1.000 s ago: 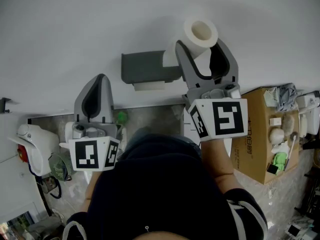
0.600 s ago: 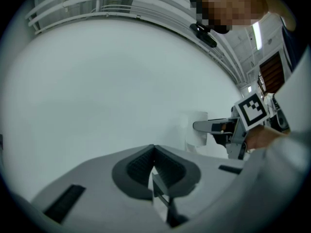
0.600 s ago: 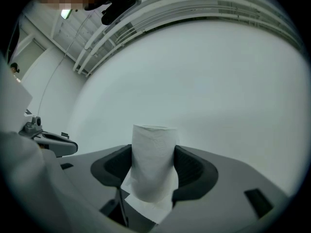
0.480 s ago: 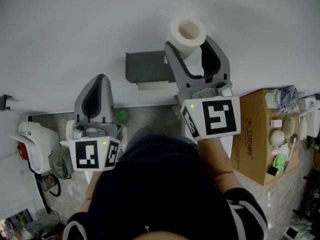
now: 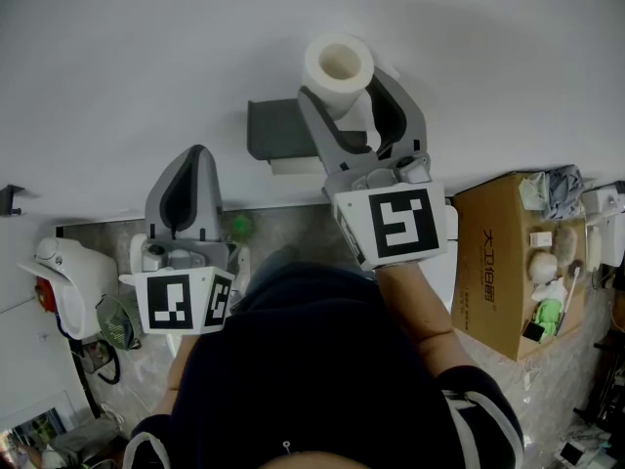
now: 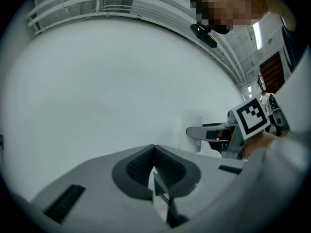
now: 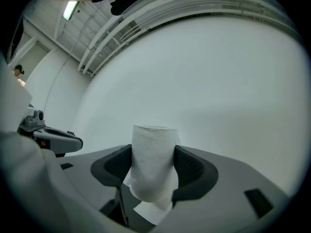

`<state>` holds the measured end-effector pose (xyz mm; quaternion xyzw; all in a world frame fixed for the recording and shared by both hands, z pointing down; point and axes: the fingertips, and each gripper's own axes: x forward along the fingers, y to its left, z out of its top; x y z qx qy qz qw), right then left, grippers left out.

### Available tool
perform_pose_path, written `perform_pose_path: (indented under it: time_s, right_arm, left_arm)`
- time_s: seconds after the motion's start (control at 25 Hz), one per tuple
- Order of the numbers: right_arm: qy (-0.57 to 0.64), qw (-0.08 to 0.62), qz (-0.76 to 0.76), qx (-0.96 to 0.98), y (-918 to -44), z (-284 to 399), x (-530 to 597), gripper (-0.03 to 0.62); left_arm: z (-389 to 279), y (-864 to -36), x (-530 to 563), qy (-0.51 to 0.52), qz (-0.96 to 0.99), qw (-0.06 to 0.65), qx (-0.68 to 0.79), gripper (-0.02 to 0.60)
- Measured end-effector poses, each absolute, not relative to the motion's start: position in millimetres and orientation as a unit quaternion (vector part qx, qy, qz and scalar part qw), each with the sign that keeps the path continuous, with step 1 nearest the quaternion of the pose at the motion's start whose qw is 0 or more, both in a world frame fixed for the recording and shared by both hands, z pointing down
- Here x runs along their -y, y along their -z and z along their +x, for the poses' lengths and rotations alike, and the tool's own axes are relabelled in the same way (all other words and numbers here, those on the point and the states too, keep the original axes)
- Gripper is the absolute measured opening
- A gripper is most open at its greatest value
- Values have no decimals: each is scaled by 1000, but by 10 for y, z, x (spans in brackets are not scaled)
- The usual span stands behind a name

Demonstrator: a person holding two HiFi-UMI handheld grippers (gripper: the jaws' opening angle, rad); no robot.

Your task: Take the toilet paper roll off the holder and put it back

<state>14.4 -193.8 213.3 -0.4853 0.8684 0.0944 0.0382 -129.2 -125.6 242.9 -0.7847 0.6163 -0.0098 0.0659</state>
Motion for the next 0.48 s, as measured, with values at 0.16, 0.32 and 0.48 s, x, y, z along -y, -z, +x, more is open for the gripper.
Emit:
perform_pose_path:
  time_s: [0.16,0.32,0.48]
  right_arm:
    - [-94,33,-475,-874,-2163,51,1930,279]
    - [-89,26,-469,-878,-2230,-17,1947,279]
    - [-87,21,-463,-882,-2294,-81,1965,279]
  left_arm:
    - [-1302,-2420,1243,10,-784,66,-617,2]
    - [-1305,-2422,1237,11,-783,66,-619,2]
    - [-1324,-2432,1234,11,-781,65,-621,2]
